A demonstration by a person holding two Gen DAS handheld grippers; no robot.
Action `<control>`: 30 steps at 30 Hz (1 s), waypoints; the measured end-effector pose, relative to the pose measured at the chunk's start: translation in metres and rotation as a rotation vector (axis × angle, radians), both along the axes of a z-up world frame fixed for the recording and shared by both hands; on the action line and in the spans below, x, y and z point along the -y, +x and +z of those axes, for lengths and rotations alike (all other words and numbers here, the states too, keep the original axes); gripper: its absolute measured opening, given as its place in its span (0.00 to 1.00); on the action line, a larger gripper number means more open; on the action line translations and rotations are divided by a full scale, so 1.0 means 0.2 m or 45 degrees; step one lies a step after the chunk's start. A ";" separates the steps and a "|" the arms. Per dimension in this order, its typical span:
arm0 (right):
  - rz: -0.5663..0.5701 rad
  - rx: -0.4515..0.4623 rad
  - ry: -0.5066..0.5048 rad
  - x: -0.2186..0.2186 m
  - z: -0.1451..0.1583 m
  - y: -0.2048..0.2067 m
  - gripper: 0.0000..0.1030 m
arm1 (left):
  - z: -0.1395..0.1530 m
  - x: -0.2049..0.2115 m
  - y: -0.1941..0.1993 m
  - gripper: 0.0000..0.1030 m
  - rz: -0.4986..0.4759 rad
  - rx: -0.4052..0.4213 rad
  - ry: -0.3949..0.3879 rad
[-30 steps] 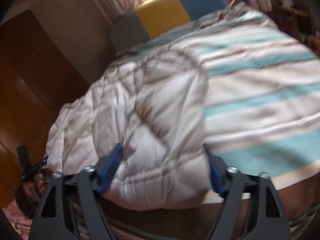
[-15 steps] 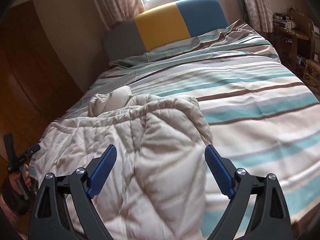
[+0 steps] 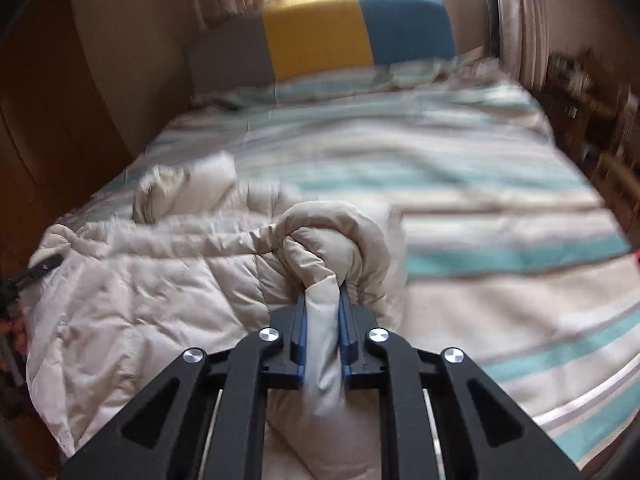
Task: Fold large clothes
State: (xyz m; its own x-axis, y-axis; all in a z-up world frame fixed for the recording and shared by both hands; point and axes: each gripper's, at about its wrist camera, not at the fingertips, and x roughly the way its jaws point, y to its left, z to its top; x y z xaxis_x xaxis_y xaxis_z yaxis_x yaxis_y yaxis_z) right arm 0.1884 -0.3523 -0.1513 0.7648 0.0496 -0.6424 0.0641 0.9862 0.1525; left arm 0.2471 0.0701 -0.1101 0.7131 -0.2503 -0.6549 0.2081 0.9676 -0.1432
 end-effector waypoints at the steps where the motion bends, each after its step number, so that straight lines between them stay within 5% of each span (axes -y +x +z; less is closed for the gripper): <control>1: -0.005 0.034 -0.008 0.00 0.04 0.00 0.10 | 0.07 -0.02 -0.02 0.15 0.028 0.081 -0.035; 6: -0.064 0.186 -0.025 0.00 0.21 0.13 0.10 | 0.32 0.00 0.04 0.15 0.131 0.316 -0.038; 9: -0.110 0.190 -0.021 0.01 0.20 0.27 0.10 | 0.34 0.09 0.16 0.15 0.163 0.334 0.035; 18: -0.147 -0.031 -0.141 -0.03 -0.18 0.56 0.15 | -0.01 0.24 0.45 0.15 0.226 0.140 0.281; 23: -0.159 -0.076 -0.247 -0.07 -0.34 0.61 0.25 | -0.19 0.22 0.52 0.22 0.242 0.070 0.322; 30: -0.130 -0.199 -0.199 -0.05 -0.48 0.74 0.31 | -0.39 0.28 0.65 0.29 0.206 -0.056 0.427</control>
